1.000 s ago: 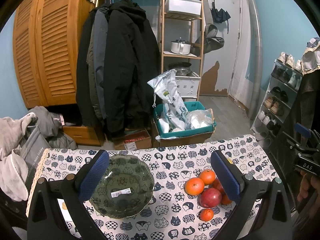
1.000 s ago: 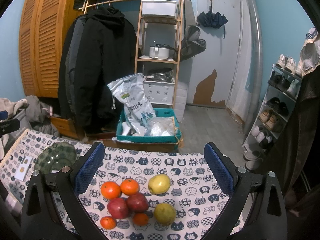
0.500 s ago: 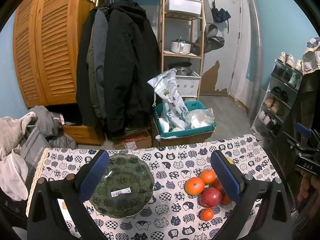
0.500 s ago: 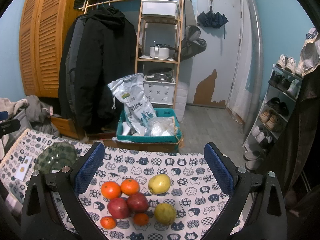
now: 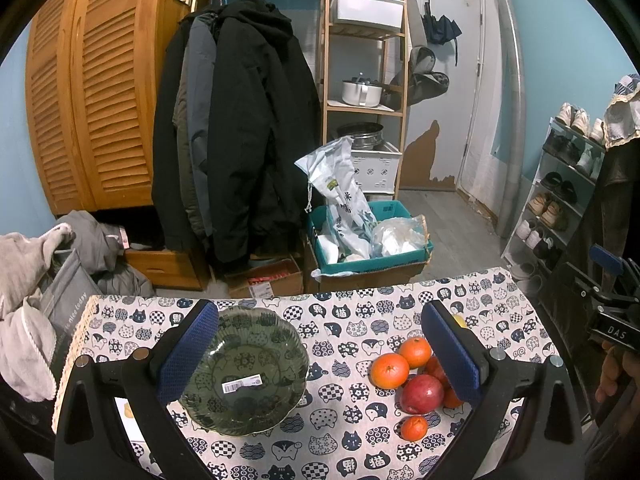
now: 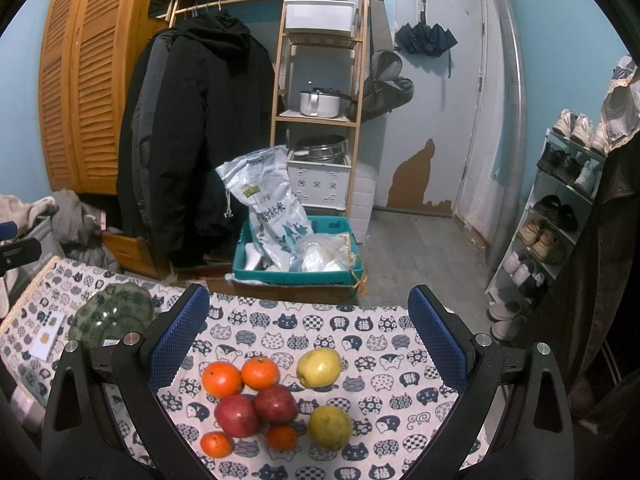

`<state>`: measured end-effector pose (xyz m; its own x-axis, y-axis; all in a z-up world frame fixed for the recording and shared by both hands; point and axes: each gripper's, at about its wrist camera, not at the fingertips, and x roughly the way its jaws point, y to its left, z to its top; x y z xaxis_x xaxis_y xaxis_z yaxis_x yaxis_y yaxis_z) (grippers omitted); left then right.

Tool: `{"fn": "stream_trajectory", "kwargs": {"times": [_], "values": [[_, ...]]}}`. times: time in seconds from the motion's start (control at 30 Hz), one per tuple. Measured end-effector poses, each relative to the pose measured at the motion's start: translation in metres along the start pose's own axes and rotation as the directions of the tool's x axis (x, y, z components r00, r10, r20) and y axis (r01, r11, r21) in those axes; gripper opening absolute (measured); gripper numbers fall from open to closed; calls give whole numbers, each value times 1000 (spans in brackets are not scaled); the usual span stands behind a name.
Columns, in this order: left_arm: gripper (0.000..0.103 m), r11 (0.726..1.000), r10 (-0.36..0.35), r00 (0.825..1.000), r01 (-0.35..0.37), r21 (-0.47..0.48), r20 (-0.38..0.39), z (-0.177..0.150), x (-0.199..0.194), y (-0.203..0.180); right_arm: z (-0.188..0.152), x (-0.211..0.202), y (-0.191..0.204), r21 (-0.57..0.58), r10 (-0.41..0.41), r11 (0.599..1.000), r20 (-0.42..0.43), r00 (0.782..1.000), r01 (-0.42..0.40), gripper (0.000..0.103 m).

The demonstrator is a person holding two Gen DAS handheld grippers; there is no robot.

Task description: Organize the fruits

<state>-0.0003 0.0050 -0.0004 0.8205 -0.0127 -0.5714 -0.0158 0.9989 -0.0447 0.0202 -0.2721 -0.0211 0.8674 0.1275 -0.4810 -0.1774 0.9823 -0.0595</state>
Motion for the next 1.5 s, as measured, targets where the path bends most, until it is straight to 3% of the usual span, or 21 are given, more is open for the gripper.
{"fn": "stream_trajectory", "kwargs": {"times": [0.73,0.97,1.3,1.5], "values": [[102,1000,16,1000,-16,6,-6,-10,1,1,-2,0,-4,2,1,1000,-1,1000,-1,98],[102,1000,14,999,-14,6,-38,-11,12,-1,-5,5,-4,1,-4,1000,-12,1000,4,98],[102,1000,-14,988,14,1,-151,-25,42,-10,-24,24,-15,23,-11,1000,-132,991,14,98],[102,1000,-27,970,29,4,-241,-41,67,-21,-43,47,-28,62,2,998,-254,967,14,98]]}}
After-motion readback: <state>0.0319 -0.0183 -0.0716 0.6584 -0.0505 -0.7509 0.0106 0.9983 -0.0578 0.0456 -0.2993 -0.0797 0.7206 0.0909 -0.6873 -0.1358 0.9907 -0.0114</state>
